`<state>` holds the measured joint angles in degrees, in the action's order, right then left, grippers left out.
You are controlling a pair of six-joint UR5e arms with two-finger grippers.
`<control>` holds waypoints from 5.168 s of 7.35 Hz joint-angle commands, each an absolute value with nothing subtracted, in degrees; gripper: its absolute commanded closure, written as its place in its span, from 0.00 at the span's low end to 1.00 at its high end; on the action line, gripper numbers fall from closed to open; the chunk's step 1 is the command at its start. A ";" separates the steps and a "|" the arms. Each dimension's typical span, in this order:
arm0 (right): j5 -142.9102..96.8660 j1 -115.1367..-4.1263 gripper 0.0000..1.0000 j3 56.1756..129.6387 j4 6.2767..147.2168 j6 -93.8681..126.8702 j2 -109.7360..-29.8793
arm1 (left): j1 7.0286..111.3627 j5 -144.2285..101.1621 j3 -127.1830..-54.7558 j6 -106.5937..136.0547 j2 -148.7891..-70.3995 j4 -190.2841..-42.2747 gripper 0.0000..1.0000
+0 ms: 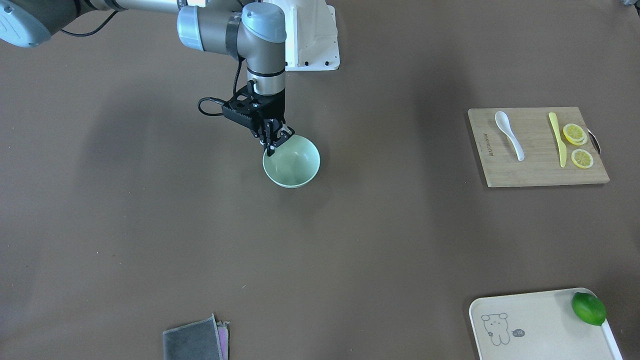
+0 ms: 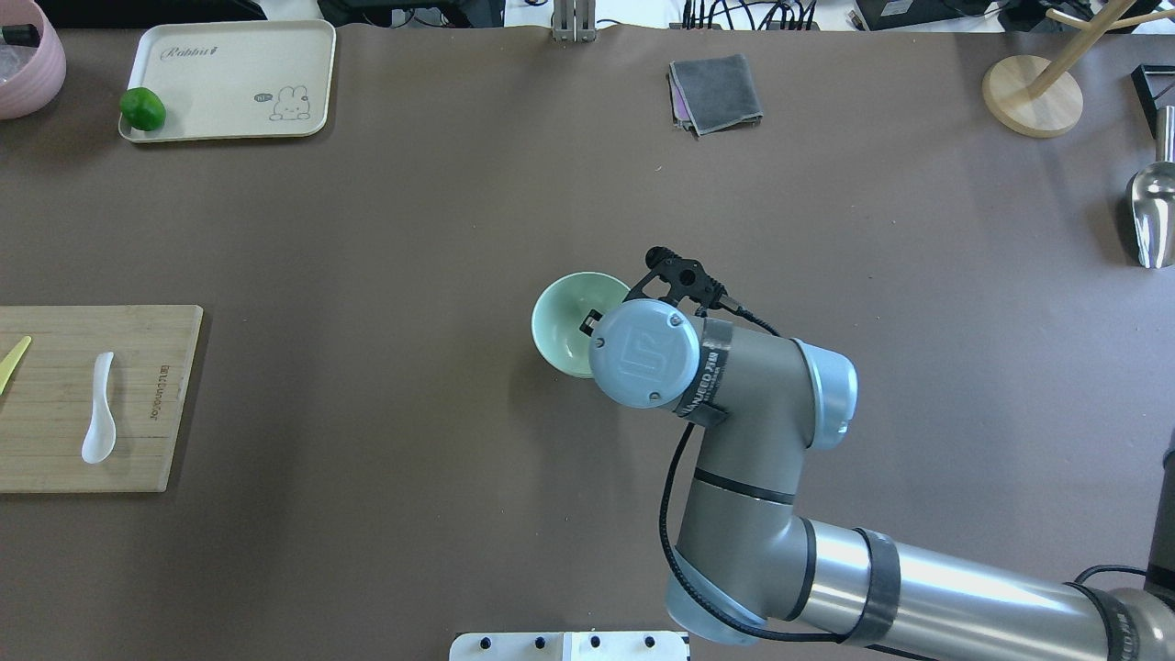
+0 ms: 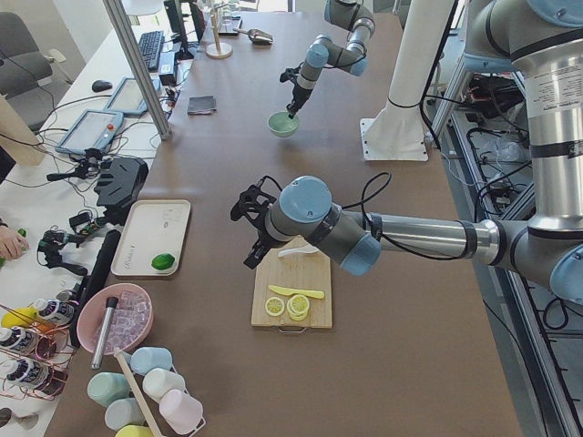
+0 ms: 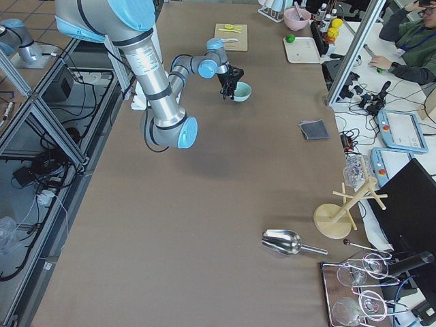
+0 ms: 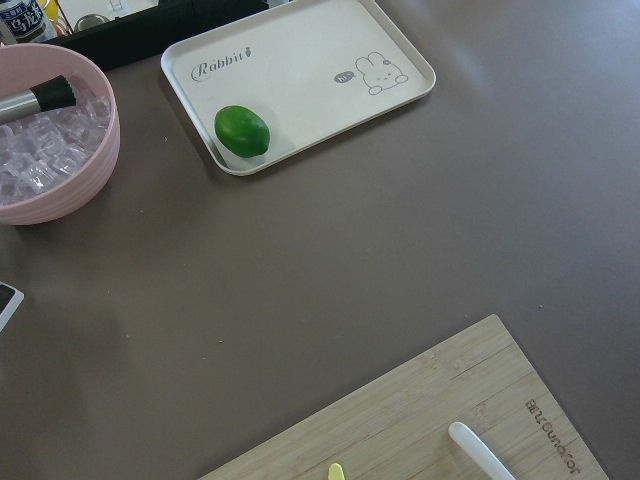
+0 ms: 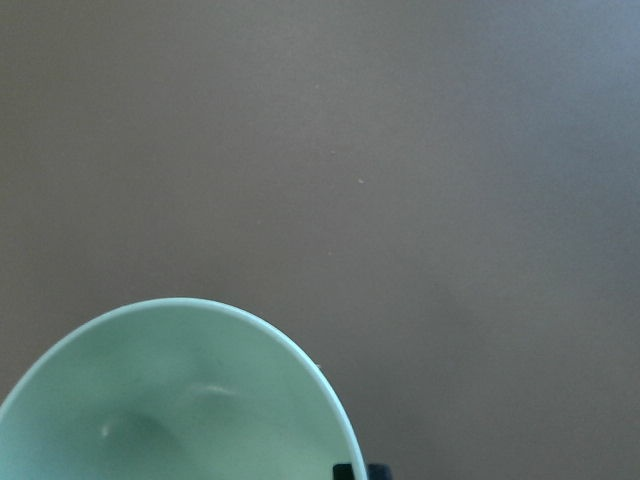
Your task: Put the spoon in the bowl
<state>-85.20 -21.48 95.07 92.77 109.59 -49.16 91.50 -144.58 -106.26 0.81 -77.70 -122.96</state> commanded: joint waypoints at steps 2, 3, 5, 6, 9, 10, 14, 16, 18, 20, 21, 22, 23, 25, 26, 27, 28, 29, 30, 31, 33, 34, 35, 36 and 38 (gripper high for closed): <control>-82.87 -23.53 0.00 97.26 94.21 104.11 -47.98 | 91.41 -144.58 -106.00 0.97 -77.70 -122.78 0.02; -87.75 -27.99 0.00 103.04 98.48 97.54 -49.55 | 90.97 -144.49 -105.74 5.67 -77.70 -122.96 0.02; -95.51 -39.49 0.00 113.95 98.35 83.05 -59.63 | 85.64 -144.32 -105.64 28.08 -76.91 -131.78 0.02; -102.24 -45.99 0.00 115.73 98.18 74.01 -64.55 | 81.17 -143.71 -105.56 40.05 -75.08 -139.67 0.02; -121.15 -64.20 0.00 118.30 89.94 43.94 -81.77 | 67.20 -129.18 -105.47 56.14 -73.13 -147.92 0.02; -126.16 -69.82 0.00 118.04 87.74 36.29 -86.70 | 62.10 -123.46 -105.47 58.77 -73.13 -147.92 0.03; -136.81 -88.12 0.00 110.68 87.10 4.98 -96.94 | 47.47 -104.52 -101.79 67.67 -73.91 -147.83 0.21; -137.11 -89.82 0.00 110.31 86.92 1.86 -99.57 | 45.11 -101.88 -99.33 67.68 -75.58 -147.92 0.35; -137.11 -91.31 0.00 109.95 86.92 -1.40 -101.33 | 42.20 -99.76 -98.44 67.76 -75.76 -147.92 0.37; -137.20 -91.93 0.00 110.21 86.92 -1.32 -101.69 | 40.62 -99.67 -98.44 67.76 -75.59 -148.01 0.39; -137.20 -92.28 0.00 110.30 86.92 -1.32 -101.86 | 39.65 -98.62 -98.44 67.76 -75.41 -148.01 0.48; -137.28 -92.55 0.00 110.39 86.92 -1.32 -101.87 | 39.29 -98.61 -98.44 67.85 -75.41 -148.01 0.83; -137.29 -92.64 0.00 110.39 86.92 -1.32 -101.87 | 39.29 -98.61 -98.52 67.85 -75.41 -148.09 1.00; -137.29 -92.72 0.00 110.39 86.92 -1.23 -101.95 | 39.37 -98.79 -102.10 67.94 -76.02 -147.92 1.00; -137.20 -92.72 0.00 110.30 86.92 -1.23 -101.95 | 39.37 -99.05 -104.13 68.46 -77.85 -147.05 1.00; -137.20 -92.81 0.00 110.39 86.84 -1.32 -102.48 | 39.29 -98.97 -103.80 73.60 -83.61 -145.21 1.00; -137.20 -92.81 0.00 110.22 86.66 -1.14 -103.18 | 38.94 -98.62 -103.71 80.35 -91.59 -139.89 1.00; -137.20 -92.81 0.00 110.30 86.57 -1.23 -103.62 | 34.93 -96.53 -103.36 82.59 -97.32 -137.57 1.00; -136.94 -92.81 0.00 110.13 85.70 -1.32 -103.80 | 30.46 -92.33 -101.18 85.40 -103.82 -135.72 1.00; -136.76 -92.81 0.00 109.95 85.08 -1.32 -104.15 | 28.84 -89.50 -98.29 89.26 -112.15 -129.70 1.00; -136.76 -92.81 0.00 109.78 84.99 -1.14 -104.24 | 26.29 -84.67 -95.82 94.62 -120.99 -123.15 1.00; -136.76 -92.81 0.00 109.86 84.99 -0.97 -104.24 | 26.19 -83.16 -93.28 95.44 -124.42 -122.35 1.00; -136.84 -92.81 0.00 109.86 84.99 -0.88 -104.24 | 24.10 -79.40 -90.82 96.15 -125.76 -122.43 1.00; -136.85 -92.81 0.00 109.86 84.99 -0.79 -104.24 | 21.82 -76.06 -90.53 96.24 -126.64 -122.52 1.00; -136.76 -92.81 0.00 109.78 84.99 -0.70 -104.15 | 19.87 -74.54 -91.31 95.89 -127.27 -122.52 0.14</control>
<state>-136.79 -92.81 109.81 84.99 -0.78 -104.19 20.99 -76.04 -91.04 96.06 -126.88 -122.53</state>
